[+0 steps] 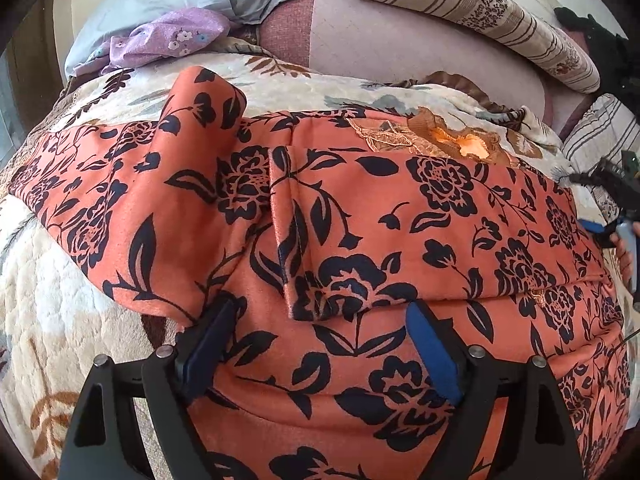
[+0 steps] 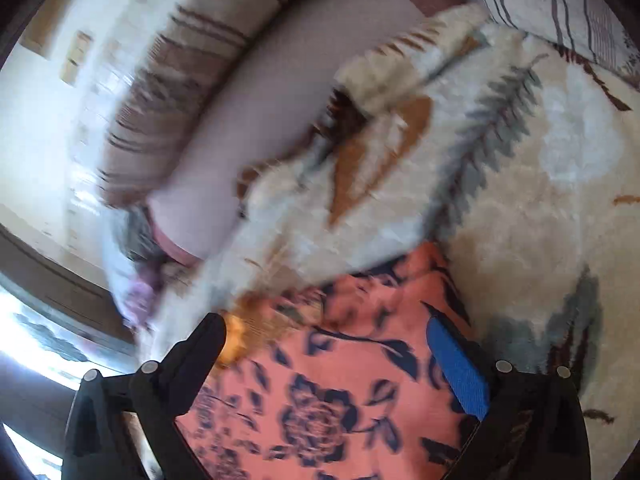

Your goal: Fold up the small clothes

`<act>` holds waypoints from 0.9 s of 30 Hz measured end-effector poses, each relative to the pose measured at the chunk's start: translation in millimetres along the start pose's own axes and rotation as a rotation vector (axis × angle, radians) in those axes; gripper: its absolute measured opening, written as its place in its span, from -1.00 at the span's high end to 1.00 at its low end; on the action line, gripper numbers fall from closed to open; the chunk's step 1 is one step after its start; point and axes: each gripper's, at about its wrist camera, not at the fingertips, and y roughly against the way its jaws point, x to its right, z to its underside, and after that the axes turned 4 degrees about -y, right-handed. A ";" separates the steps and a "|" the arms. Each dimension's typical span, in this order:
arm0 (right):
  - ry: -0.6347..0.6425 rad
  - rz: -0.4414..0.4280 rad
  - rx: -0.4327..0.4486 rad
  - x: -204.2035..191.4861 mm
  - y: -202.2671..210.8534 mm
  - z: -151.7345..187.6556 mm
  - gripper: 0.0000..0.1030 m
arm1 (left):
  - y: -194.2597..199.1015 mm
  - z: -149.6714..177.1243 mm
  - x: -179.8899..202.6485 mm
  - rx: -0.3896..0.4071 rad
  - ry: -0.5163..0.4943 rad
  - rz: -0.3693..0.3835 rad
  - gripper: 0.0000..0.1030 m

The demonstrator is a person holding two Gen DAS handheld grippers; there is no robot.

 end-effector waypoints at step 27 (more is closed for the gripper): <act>0.749 0.066 0.061 -85.9 22.2 273.4 -0.99 | 23.2 -23.5 -362.6 0.264 1.020 0.198 -0.68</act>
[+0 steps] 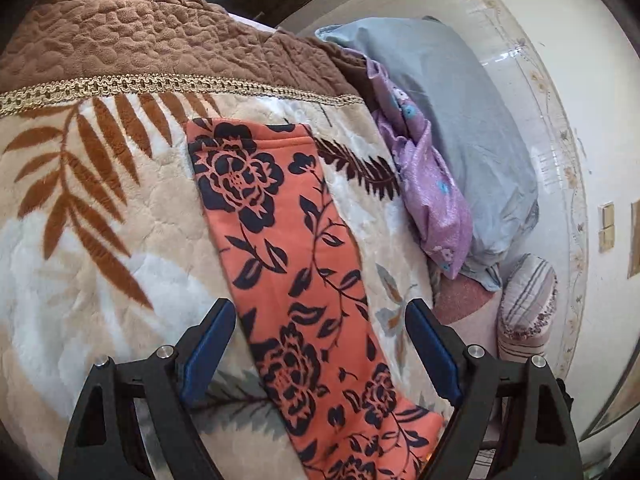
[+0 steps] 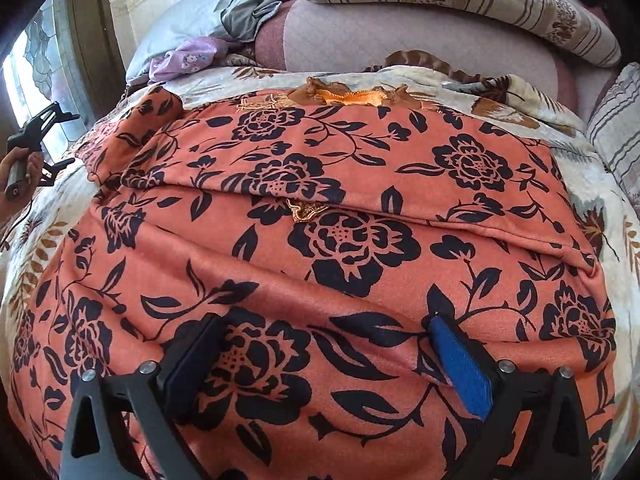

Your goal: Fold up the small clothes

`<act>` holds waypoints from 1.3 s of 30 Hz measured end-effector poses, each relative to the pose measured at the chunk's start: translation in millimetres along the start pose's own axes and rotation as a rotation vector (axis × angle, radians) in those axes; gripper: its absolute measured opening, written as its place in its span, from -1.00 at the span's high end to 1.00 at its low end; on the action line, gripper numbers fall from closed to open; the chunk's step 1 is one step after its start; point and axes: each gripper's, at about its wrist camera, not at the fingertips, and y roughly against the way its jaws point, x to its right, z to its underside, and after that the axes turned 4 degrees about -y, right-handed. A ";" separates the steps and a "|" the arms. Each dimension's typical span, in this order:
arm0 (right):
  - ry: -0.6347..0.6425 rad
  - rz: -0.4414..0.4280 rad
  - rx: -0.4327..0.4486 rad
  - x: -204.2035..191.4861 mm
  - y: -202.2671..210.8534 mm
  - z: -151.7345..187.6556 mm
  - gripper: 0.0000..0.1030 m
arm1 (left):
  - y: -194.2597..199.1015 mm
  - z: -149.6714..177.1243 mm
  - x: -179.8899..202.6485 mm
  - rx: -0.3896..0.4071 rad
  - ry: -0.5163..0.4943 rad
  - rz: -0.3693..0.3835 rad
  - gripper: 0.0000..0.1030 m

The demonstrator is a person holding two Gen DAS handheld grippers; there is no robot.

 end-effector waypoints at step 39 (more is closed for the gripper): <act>-0.294 -0.333 0.125 52.6 15.8 3.6 -0.99 | -27.6 413.5 278.1 -0.376 -1.343 -0.080 -0.53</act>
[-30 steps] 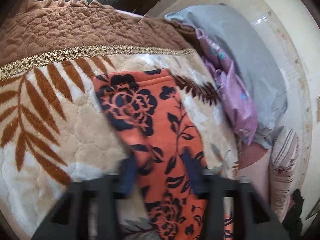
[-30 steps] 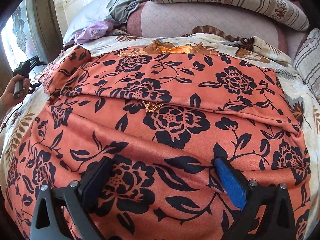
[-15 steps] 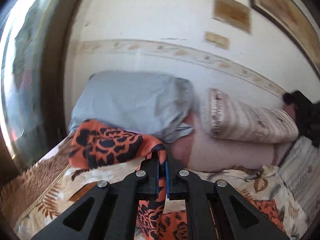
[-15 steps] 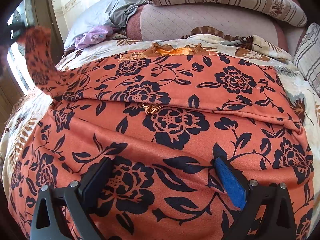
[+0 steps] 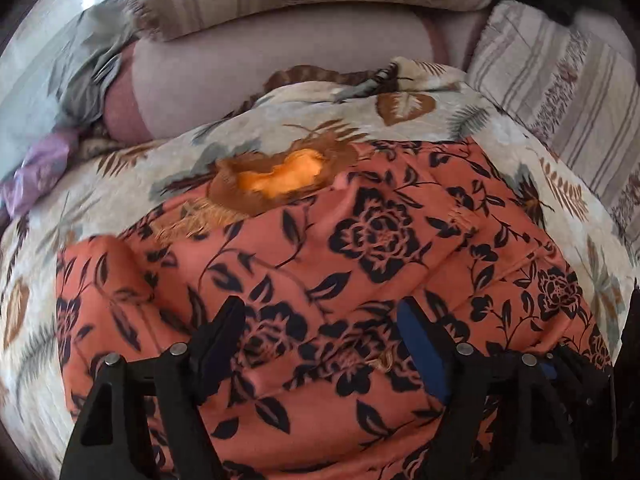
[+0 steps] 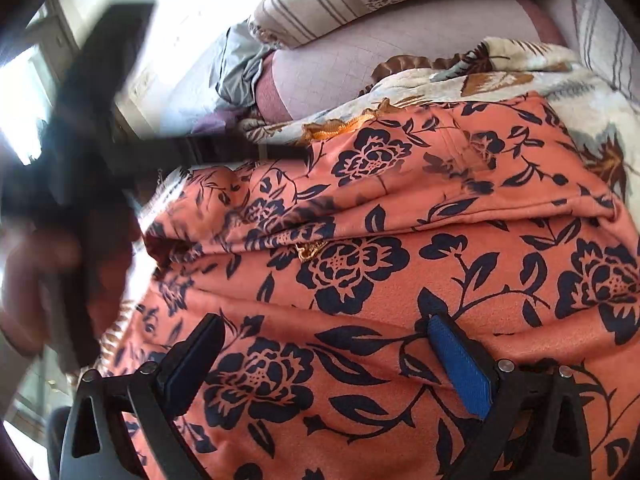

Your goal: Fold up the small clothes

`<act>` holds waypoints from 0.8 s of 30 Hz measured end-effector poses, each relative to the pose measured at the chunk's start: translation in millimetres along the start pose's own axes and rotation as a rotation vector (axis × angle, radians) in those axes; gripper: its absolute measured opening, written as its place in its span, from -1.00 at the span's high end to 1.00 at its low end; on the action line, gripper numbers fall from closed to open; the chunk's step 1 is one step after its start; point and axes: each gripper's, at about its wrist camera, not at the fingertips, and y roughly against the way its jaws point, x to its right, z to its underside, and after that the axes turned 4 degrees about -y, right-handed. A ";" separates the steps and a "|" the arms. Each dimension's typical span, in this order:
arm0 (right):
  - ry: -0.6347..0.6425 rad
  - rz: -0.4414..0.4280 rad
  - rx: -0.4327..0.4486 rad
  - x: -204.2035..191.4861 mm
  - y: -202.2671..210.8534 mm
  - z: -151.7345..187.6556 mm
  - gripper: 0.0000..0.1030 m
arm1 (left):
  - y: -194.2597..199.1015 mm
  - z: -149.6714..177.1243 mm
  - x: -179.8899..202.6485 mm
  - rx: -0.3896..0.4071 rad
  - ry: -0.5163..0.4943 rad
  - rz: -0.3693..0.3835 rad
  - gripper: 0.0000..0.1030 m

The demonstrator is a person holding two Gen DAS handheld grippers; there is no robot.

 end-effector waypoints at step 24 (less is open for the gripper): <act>-0.626 0.172 -0.028 79.7 -51.6 -131.7 -0.22 | 70.2 116.3 -185.4 0.307 0.633 -0.089 -0.59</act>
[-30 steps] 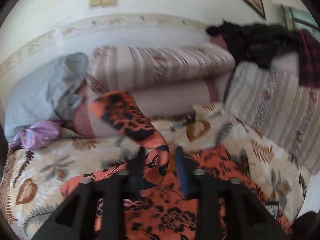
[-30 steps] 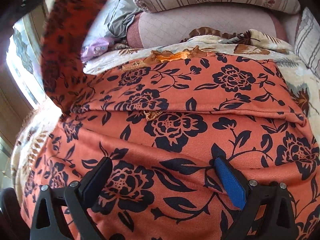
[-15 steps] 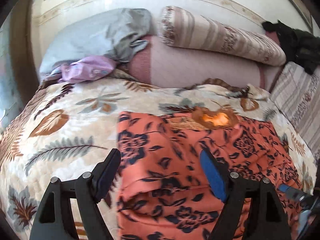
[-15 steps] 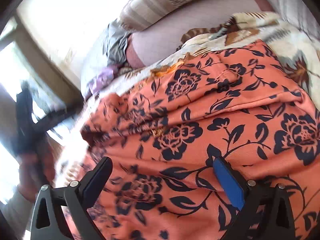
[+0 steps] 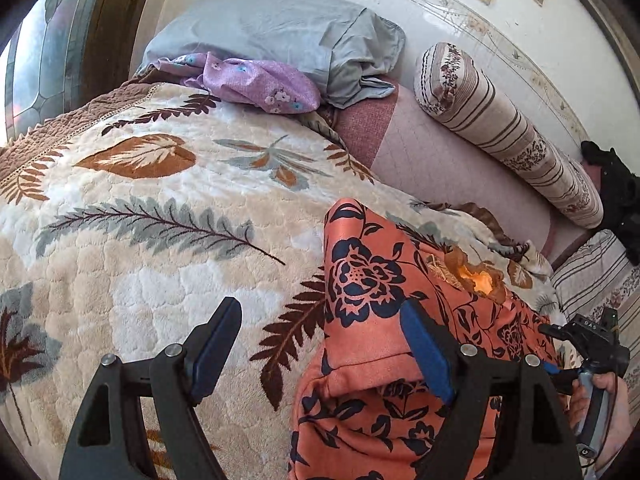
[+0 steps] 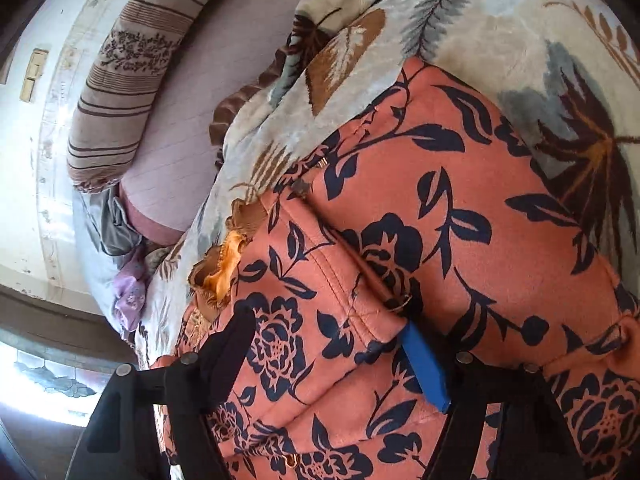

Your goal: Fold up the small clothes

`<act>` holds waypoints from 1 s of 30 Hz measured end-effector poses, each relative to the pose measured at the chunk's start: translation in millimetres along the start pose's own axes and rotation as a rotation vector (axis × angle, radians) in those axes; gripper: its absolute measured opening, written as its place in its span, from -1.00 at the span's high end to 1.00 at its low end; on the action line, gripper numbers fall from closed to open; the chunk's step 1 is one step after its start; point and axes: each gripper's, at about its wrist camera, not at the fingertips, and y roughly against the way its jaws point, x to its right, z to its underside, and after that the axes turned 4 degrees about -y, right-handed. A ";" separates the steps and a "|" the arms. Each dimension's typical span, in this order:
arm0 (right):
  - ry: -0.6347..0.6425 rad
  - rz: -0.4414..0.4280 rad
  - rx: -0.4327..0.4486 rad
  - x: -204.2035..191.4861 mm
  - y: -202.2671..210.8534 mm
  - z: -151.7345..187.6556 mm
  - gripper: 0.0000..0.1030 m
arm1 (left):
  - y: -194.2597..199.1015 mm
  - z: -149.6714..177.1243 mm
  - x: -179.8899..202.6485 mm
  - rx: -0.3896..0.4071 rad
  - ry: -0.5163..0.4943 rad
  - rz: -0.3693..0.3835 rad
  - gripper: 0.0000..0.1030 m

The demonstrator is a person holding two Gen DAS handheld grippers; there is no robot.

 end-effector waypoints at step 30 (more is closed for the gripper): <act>0.362 0.280 0.025 -0.6 18.7 7.1 -0.27 | -53.1 25.3 16.4 -0.227 -0.162 -0.154 -0.60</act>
